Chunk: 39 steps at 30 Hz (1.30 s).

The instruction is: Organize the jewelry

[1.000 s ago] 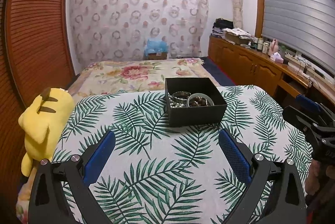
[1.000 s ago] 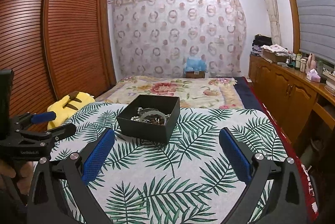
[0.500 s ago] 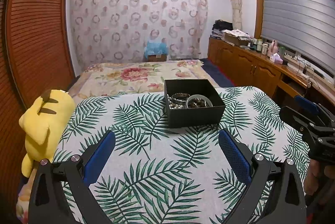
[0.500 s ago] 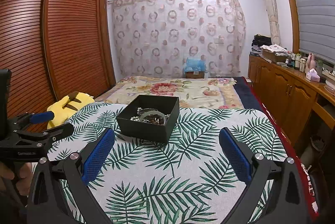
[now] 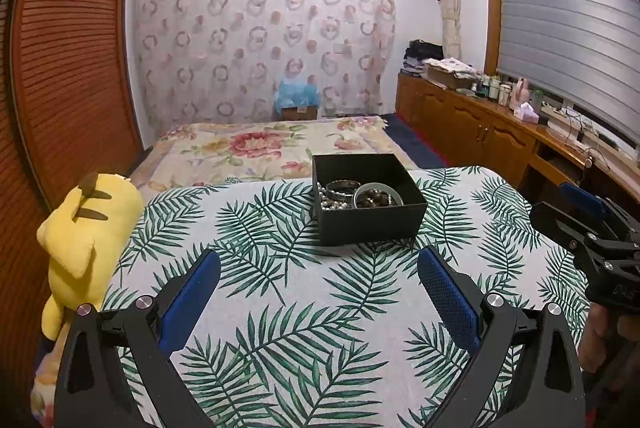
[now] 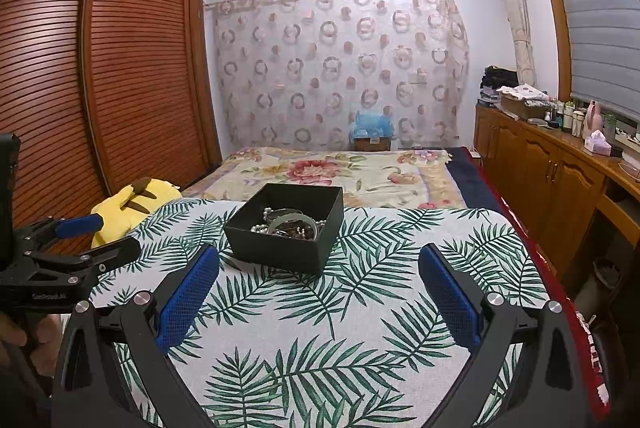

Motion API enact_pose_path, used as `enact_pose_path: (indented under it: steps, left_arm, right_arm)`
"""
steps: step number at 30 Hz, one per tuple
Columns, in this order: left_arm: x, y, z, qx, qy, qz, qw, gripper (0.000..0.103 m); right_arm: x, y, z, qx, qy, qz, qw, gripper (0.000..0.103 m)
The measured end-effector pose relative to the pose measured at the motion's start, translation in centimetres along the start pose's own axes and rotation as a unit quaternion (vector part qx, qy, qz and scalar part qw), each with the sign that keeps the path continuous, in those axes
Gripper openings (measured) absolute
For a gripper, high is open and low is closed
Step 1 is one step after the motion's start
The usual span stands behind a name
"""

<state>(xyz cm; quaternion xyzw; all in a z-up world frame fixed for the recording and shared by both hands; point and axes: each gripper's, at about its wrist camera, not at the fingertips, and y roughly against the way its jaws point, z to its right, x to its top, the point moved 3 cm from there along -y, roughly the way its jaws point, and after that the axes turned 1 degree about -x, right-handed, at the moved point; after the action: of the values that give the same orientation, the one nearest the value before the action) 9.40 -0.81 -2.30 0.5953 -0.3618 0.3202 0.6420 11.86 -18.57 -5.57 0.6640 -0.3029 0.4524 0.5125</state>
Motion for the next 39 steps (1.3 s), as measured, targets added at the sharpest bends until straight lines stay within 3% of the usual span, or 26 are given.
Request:
enact_pose_path:
  steps: [39]
  left_arm:
    - [1.1,0.5,-0.1,0.002,-0.001,0.008,1.0000,0.095]
  right_arm:
    - [0.5,0.2,-0.3,-0.003,-0.004,0.003,1.000,0.100]
